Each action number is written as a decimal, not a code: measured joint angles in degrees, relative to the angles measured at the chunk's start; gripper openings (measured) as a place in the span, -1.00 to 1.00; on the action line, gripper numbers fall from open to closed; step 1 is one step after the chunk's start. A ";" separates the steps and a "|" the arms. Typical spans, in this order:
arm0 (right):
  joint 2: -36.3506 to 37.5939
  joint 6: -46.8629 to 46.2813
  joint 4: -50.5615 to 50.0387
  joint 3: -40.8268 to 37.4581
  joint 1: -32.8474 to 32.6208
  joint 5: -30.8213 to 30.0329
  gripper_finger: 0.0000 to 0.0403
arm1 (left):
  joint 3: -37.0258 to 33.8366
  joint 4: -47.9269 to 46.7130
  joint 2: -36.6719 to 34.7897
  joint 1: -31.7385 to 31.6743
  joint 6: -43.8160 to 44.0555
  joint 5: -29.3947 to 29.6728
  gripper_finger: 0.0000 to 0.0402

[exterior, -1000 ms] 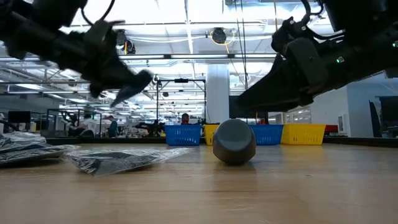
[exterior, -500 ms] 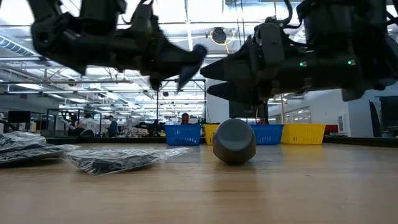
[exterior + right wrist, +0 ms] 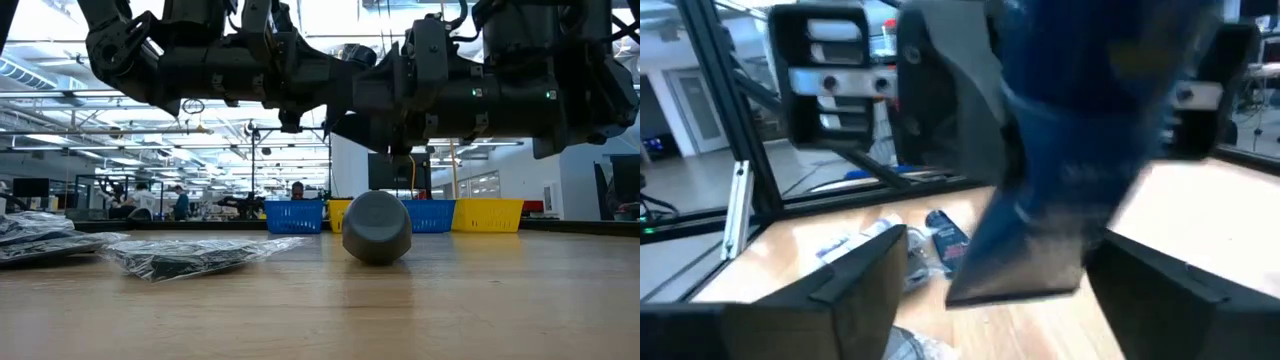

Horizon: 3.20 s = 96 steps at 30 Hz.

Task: Pick & Place Travel size toiletries
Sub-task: Put the blue shave cream into the right yellow bin, then put the black hairbrush into the left blue bin

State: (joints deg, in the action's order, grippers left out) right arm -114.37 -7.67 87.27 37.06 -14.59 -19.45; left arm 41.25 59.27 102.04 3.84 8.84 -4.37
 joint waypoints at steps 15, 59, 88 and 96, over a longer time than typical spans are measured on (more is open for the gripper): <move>0.12 -1.93 -4.55 -0.03 -0.04 -1.63 -0.27 | 0.02 -2.67 -0.90 -0.25 -2.74 -0.73 0.13; 36.08 -27.48 -116.59 10.14 53.40 -2.92 -0.43 | -24.96 -18.78 -15.87 11.04 11.39 46.48 0.42; 26.73 -27.62 -110.40 10.08 57.79 1.41 -0.07 | -24.94 -18.80 -15.87 12.11 12.98 46.39 0.42; 29.67 -26.23 -108.21 10.05 57.50 1.16 0.02 | -24.94 -18.80 -15.87 12.11 13.14 46.37 0.42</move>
State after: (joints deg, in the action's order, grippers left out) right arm -84.70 -33.90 -20.94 47.11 42.91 -18.29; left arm 16.32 40.47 86.17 15.94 21.98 42.00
